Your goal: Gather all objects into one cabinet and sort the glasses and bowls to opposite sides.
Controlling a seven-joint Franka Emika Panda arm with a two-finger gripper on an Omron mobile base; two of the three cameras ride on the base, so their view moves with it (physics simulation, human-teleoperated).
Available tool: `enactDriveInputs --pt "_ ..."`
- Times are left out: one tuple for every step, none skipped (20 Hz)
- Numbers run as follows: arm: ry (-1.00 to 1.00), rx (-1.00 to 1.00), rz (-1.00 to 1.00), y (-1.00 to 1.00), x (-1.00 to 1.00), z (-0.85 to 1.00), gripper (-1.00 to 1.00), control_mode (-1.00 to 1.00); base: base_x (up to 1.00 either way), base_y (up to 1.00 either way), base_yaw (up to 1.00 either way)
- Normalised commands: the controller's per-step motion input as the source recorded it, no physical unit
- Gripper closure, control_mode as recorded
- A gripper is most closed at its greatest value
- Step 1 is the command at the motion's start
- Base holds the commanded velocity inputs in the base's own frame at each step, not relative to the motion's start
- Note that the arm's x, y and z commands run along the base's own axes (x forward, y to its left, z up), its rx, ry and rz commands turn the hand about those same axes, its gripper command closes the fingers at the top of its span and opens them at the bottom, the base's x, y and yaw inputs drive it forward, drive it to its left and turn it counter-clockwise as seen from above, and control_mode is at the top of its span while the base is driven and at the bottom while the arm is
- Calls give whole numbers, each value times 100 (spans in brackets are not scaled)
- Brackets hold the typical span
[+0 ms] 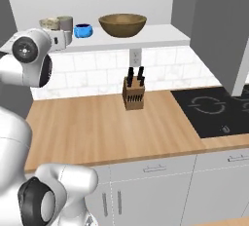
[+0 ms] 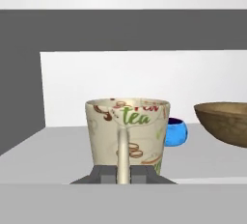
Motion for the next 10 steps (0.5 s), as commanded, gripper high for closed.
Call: enactDriveInputs --pt "0 0 5 12 6 -17 100 -100 0 0 0" --pt "0 0 8 21 9 -19 100 -100 0 0 0" --pt "-1 0 8 24 10 -16 100 -100 0 0 0" --pt "-3 0 8 24 14 -8 100 -100 0 0 0" --pt "-4 0 7 22 14 -1 100 -100 0 0 0" --pt "-4 0 7 24 15 -1 100 -100 0 0 0" --pt "-3 0 5 20 22 0 100 -100 0 0 0" --pt "-2 0 4 8 27 0 100 -100 0 0 0" --pt "-3 0 1 0 36 0 100 -100 0 0 0" --pt "0 0 1 0 42 0 100 -100 0 0 0"
